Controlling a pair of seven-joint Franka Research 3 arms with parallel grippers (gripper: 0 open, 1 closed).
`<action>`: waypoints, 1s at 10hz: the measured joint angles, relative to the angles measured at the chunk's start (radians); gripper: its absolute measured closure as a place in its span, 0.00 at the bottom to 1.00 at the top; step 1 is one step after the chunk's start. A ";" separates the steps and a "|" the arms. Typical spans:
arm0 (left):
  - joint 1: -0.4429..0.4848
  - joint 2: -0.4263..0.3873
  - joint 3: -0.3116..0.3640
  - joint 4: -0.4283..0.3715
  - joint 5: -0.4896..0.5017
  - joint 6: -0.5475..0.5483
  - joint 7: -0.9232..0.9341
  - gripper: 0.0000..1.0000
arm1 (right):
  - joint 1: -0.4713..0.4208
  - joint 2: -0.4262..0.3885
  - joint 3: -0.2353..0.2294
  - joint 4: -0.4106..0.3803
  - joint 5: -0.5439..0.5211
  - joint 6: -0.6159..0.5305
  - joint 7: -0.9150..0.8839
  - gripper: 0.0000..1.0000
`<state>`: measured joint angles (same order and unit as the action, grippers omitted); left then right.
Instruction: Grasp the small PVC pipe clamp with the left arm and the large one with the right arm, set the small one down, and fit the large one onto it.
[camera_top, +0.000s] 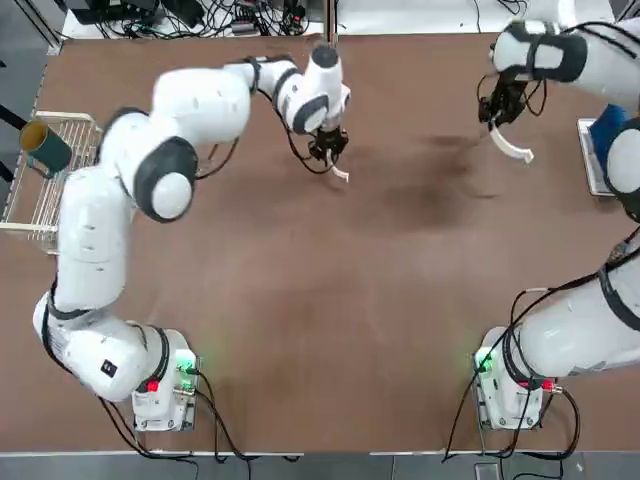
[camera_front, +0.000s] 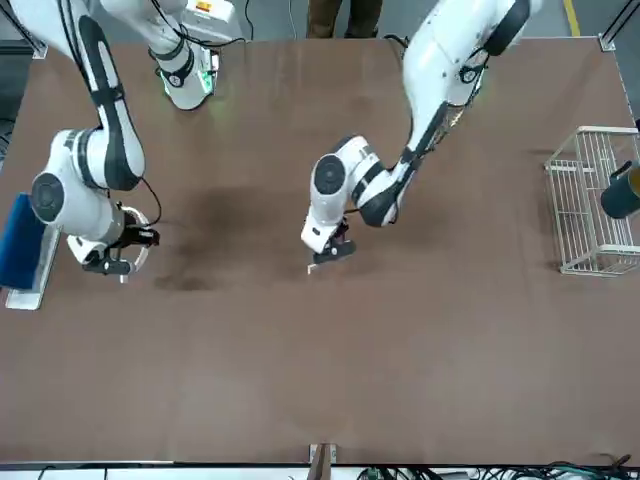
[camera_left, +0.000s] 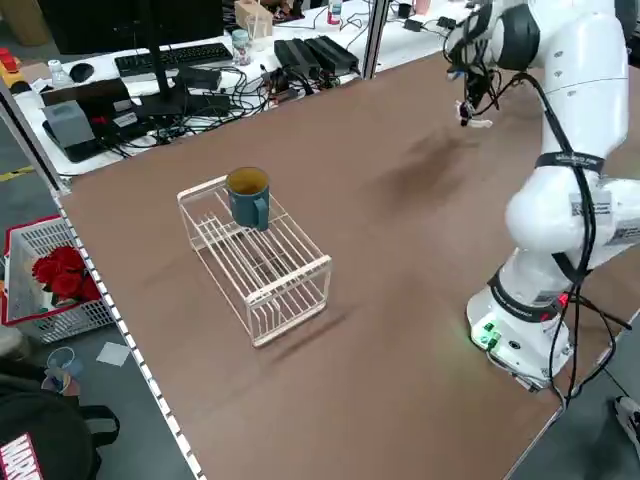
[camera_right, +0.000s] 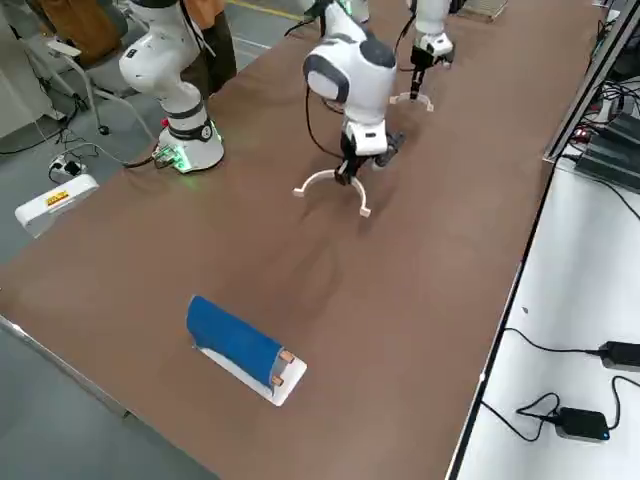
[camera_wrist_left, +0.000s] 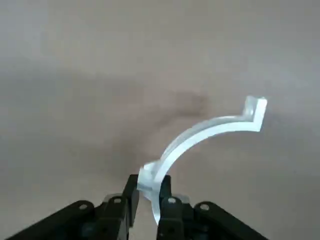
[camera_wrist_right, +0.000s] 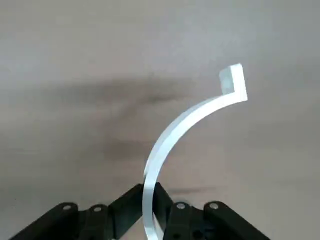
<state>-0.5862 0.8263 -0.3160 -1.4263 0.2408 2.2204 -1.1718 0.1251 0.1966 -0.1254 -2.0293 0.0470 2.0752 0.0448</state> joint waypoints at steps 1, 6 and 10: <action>-0.022 0.027 0.007 0.036 0.000 0.000 -0.005 0.79 | 0.009 -0.011 0.010 0.062 0.002 -0.069 0.033 0.86; -0.042 0.070 0.009 0.078 0.001 0.082 0.051 0.79 | 0.023 -0.010 0.206 0.296 0.004 -0.205 0.310 0.86; -0.076 0.084 0.034 0.087 -0.001 0.097 0.039 0.52 | 0.029 0.057 0.348 0.397 0.004 -0.204 0.508 0.86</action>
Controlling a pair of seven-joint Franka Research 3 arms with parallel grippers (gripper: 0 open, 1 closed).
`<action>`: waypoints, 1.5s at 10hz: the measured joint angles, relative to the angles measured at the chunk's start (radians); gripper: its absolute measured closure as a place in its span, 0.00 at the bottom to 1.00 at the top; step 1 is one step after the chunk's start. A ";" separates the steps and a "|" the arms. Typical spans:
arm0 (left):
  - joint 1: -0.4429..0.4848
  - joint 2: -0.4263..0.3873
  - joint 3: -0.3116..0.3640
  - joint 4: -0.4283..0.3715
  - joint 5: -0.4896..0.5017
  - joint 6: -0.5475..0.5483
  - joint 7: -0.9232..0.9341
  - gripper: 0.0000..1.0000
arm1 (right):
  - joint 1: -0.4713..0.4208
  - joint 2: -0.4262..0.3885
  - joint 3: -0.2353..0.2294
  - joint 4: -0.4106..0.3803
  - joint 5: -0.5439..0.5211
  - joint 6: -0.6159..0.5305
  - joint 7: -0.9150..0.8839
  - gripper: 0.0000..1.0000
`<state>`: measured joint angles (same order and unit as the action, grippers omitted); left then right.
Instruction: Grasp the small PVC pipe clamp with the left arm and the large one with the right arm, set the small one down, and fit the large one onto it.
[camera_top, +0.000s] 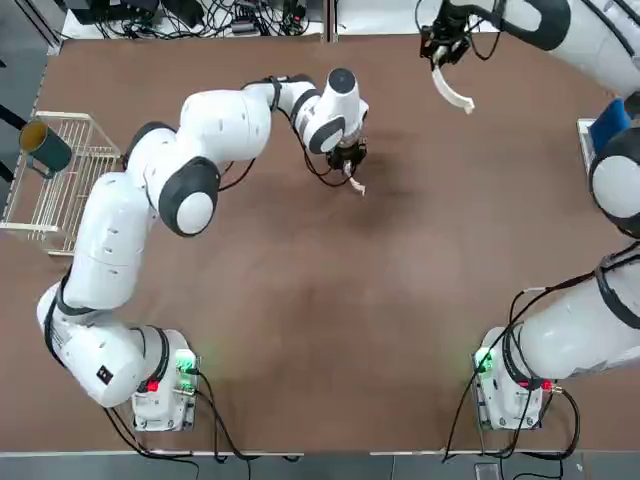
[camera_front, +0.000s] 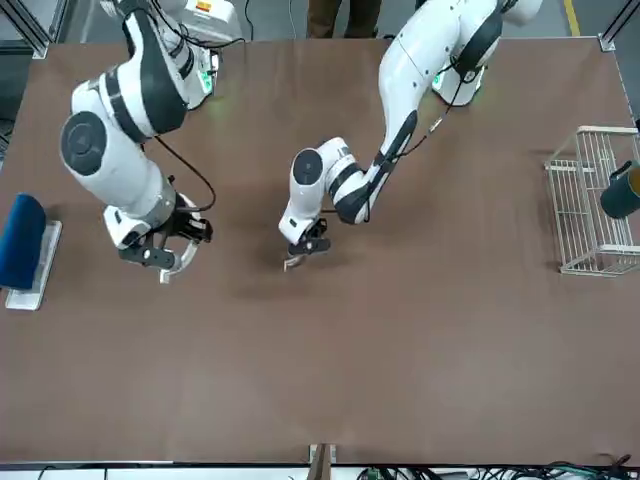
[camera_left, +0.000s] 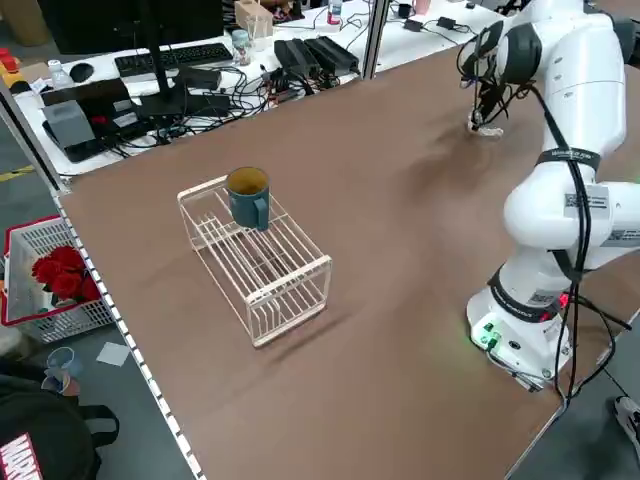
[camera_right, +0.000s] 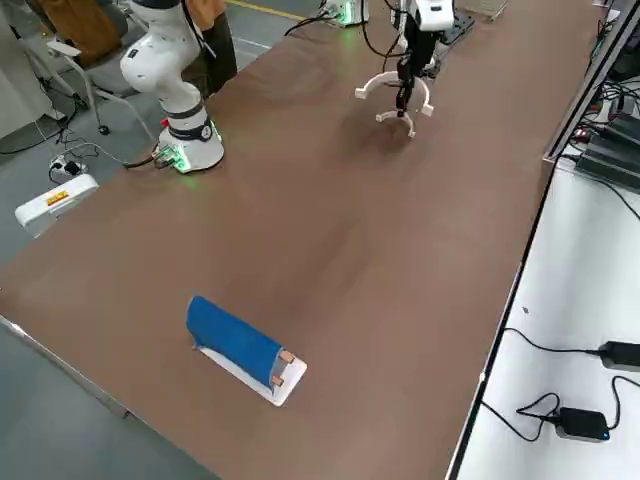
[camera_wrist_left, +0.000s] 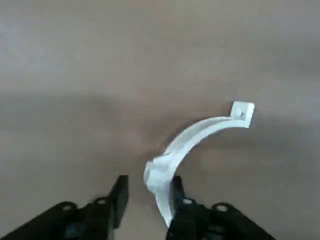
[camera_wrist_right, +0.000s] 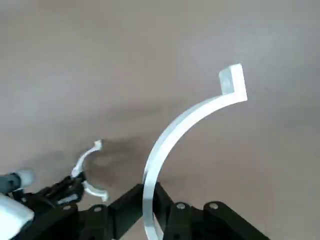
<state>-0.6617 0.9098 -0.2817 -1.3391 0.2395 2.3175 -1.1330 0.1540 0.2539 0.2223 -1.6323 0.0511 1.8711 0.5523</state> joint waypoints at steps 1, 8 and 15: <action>0.031 -0.011 -0.001 0.014 -0.001 -0.026 -0.002 0.38 | 0.000 0.016 0.016 0.019 0.000 0.000 0.033 0.86; 0.451 -0.293 -0.122 -0.047 -0.020 -0.303 0.165 0.07 | 0.164 0.233 0.136 0.098 -0.098 0.142 0.397 0.86; 0.877 -0.599 -0.207 -0.104 -0.114 -0.595 0.594 0.01 | 0.360 0.581 0.130 0.235 -0.399 0.353 0.765 0.86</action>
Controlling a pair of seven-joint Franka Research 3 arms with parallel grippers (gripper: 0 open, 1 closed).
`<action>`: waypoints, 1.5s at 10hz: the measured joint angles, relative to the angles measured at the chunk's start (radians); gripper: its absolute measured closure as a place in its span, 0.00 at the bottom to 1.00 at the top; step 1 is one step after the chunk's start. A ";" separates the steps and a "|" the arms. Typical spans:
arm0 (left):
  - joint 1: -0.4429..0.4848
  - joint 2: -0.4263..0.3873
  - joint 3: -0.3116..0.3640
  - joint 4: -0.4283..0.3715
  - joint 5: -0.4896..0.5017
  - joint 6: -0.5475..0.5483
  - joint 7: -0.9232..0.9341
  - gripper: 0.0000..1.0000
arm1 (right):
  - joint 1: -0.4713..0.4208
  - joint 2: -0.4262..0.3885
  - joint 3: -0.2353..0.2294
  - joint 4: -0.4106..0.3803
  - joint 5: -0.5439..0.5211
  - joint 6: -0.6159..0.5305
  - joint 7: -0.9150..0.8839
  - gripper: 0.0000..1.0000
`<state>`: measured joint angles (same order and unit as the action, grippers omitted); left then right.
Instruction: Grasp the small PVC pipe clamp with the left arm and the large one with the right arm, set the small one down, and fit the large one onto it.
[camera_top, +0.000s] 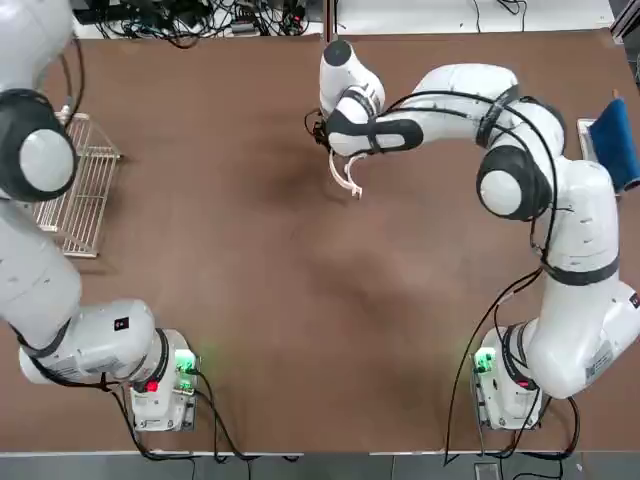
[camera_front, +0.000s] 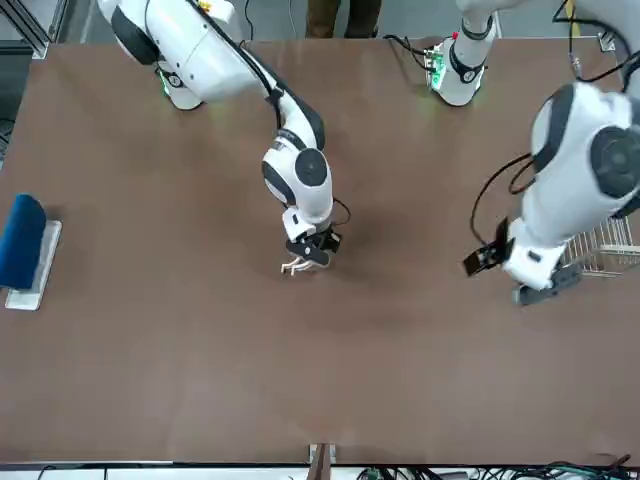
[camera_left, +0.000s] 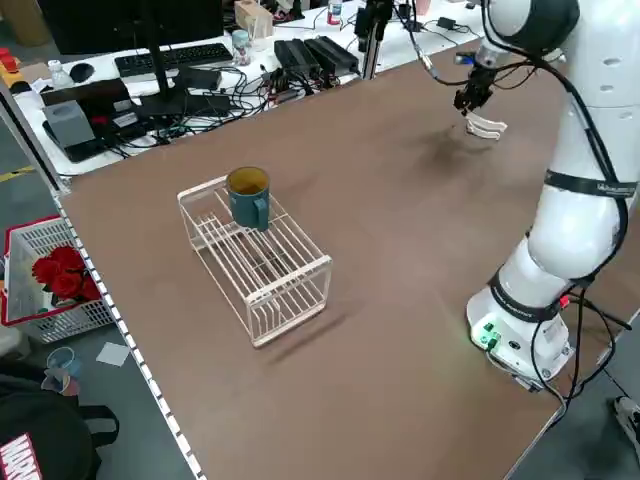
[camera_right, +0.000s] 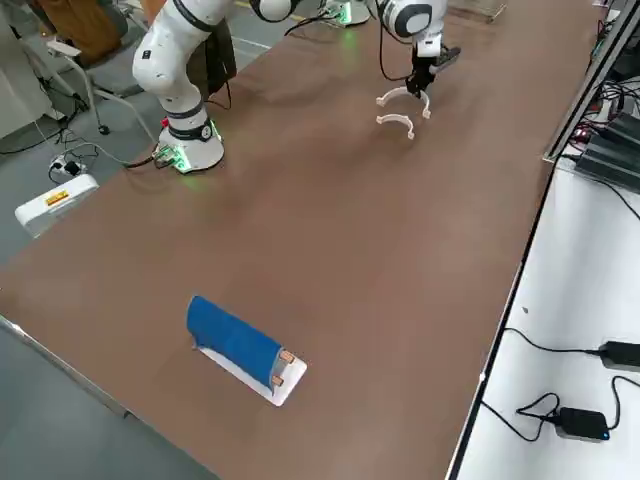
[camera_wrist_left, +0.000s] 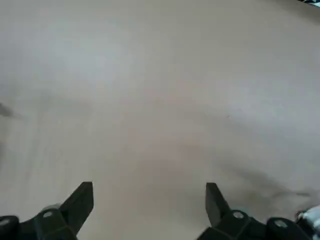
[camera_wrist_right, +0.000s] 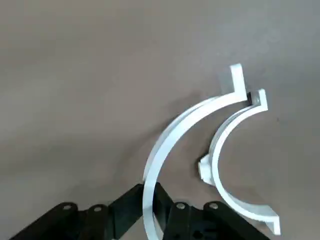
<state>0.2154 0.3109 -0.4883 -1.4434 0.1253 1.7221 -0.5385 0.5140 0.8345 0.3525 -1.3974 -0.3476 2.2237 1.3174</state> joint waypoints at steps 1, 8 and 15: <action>0.039 -0.049 -0.004 0.000 -0.016 -0.045 0.061 0.01 | -0.001 0.020 -0.001 0.002 -0.005 0.010 0.017 0.86; -0.314 -0.291 0.426 -0.007 -0.123 -0.208 0.177 0.01 | -0.002 0.044 -0.011 0.004 -0.015 0.029 0.032 0.86; -0.313 -0.286 0.431 -0.010 -0.116 -0.208 0.325 0.01 | -0.009 0.040 -0.014 0.019 -0.025 0.003 0.069 0.28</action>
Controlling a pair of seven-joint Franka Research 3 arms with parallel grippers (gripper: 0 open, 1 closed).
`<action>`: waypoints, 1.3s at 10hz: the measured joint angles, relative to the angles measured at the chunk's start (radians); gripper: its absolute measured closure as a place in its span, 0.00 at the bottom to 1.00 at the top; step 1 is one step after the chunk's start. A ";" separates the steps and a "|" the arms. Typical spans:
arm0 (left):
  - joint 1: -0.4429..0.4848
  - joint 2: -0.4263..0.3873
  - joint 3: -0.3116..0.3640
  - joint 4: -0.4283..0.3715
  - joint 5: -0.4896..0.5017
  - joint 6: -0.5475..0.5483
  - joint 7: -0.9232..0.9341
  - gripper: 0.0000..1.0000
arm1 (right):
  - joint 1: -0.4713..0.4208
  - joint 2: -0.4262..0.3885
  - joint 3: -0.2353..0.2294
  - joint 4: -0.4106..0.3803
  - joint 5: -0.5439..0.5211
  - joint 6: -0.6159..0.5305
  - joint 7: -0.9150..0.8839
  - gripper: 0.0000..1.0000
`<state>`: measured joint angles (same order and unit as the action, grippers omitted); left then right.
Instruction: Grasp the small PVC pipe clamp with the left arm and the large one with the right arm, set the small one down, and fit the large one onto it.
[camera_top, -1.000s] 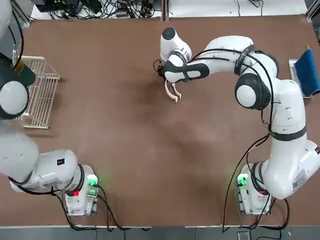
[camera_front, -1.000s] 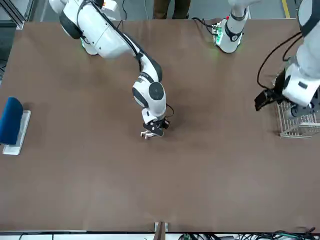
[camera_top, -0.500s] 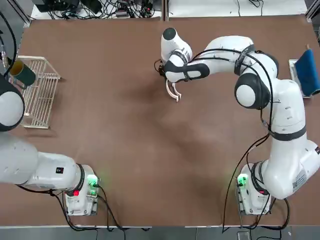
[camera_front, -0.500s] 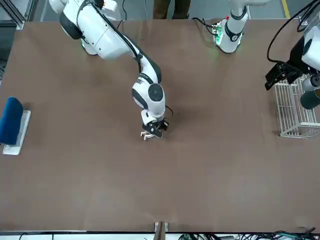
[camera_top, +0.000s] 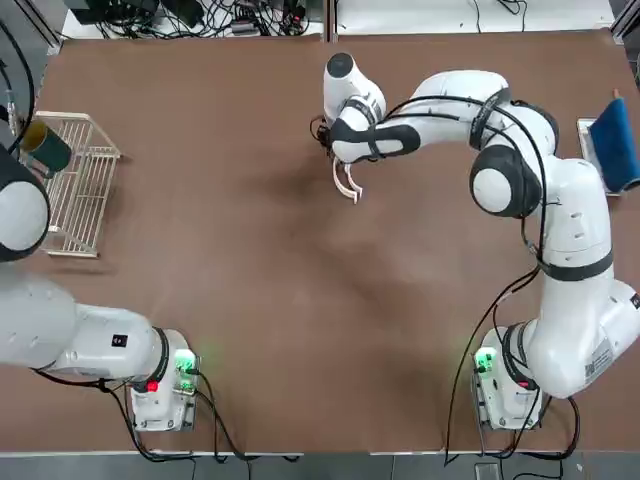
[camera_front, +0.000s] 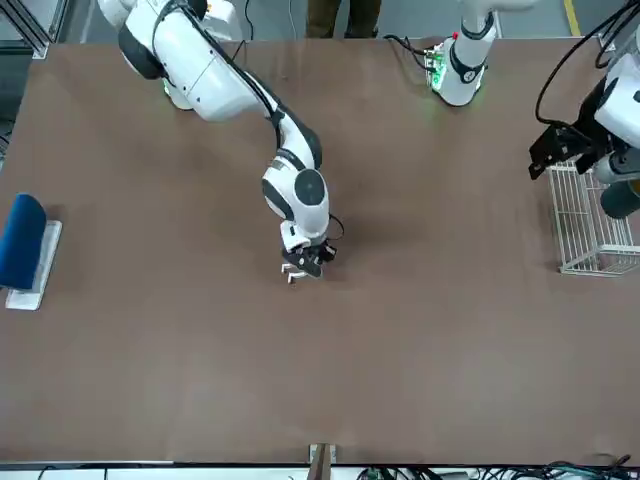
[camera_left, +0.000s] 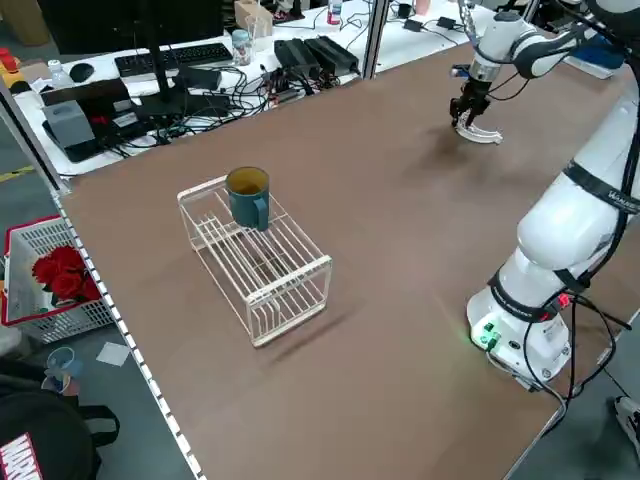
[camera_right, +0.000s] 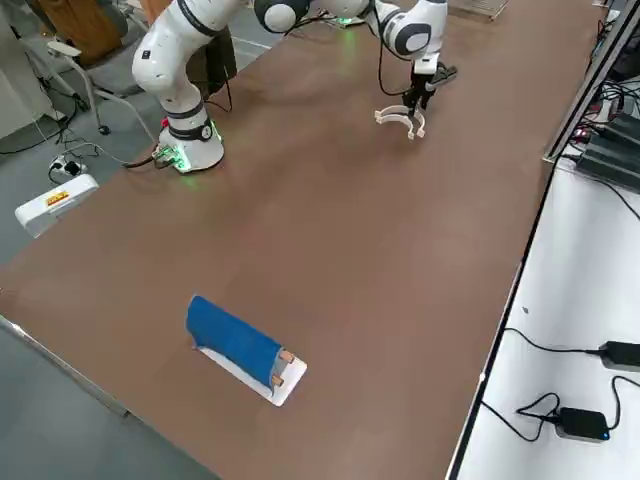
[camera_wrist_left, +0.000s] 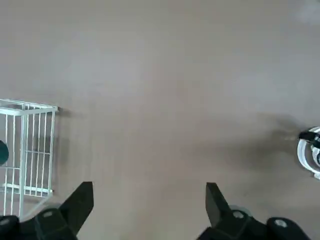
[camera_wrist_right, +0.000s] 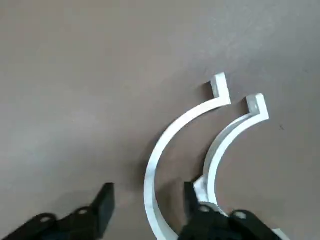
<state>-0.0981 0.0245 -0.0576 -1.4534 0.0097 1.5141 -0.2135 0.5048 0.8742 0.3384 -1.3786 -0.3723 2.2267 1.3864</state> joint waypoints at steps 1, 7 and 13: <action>0.000 0.002 0.000 0.000 0.000 0.000 0.003 0.01 | -0.002 -0.013 0.001 0.010 -0.001 -0.030 0.000 0.15; -0.002 0.012 0.000 -0.002 0.000 0.000 0.037 0.00 | -0.243 -0.328 0.100 -0.040 0.065 -0.251 -0.279 0.00; 0.002 0.028 0.008 -0.002 0.000 0.000 0.037 0.00 | -0.516 -0.641 -0.096 -0.082 0.311 -0.517 -0.937 0.00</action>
<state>-0.0961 0.0522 -0.0494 -1.4556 0.0096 1.5140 -0.1761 -0.0114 0.2331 0.2423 -1.4603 -0.0616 1.7100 0.4494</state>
